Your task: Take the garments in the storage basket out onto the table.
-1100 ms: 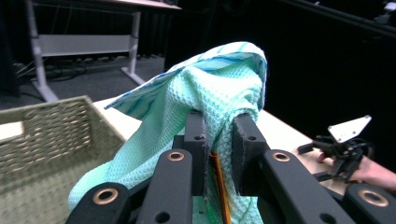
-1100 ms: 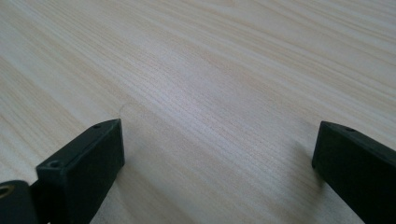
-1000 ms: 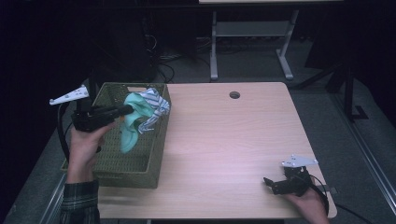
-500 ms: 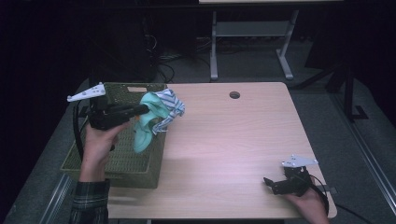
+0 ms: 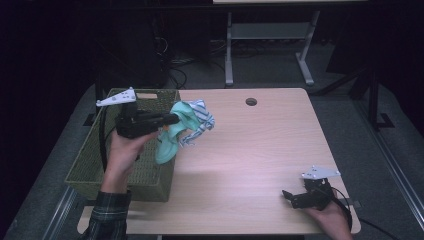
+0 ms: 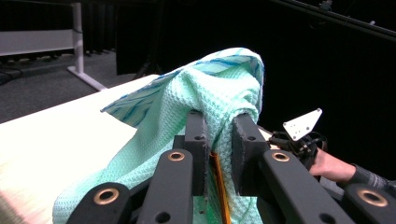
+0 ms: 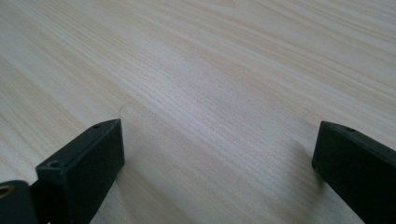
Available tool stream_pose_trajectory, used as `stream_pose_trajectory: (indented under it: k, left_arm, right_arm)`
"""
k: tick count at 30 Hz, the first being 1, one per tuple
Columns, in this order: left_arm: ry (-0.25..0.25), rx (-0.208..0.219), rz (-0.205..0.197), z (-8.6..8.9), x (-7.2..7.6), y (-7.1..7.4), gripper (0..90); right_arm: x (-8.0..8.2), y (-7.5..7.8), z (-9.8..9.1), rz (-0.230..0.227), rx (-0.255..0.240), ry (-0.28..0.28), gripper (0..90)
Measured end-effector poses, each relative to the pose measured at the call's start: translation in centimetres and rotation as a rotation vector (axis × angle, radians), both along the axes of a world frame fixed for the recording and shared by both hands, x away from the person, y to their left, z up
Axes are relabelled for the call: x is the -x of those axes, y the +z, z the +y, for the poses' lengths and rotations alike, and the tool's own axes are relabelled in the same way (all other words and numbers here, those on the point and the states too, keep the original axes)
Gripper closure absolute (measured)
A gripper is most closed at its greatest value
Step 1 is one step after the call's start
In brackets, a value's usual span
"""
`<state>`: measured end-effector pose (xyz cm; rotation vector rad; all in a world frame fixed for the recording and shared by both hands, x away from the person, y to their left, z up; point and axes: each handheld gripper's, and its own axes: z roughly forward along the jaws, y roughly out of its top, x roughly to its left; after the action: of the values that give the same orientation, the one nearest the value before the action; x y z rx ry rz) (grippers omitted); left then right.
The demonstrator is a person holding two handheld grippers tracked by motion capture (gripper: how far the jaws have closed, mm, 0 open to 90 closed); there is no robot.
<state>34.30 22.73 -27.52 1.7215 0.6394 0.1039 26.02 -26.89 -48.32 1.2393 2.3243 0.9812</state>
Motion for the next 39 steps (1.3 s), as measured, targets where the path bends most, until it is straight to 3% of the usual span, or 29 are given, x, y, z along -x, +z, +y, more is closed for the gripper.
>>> stream_pose_trajectory:
  k: [14,20,31,39]
  left_arm:
    - [-0.094,-0.016,0.017,-4.5,-0.1,-0.7,78.5]
    - [-0.144,-0.034,0.041,-6.9,-0.3,-1.9,78.4]
    - [-0.196,-0.052,0.066,-9.7,-0.2,-3.0,78.5]
    - [-0.24,-0.073,0.088,-12.1,-0.1,-4.8,78.5]
  right_arm:
    - [0.0,0.0,0.0,0.0,0.0,0.0,1.7]
    - [0.0,0.0,0.0,0.0,0.0,0.0,1.7]
    - [0.0,0.0,0.0,0.002,-0.002,-0.001,1.7]
    - [0.0,0.0,0.0,0.001,-0.003,-0.001,1.7]
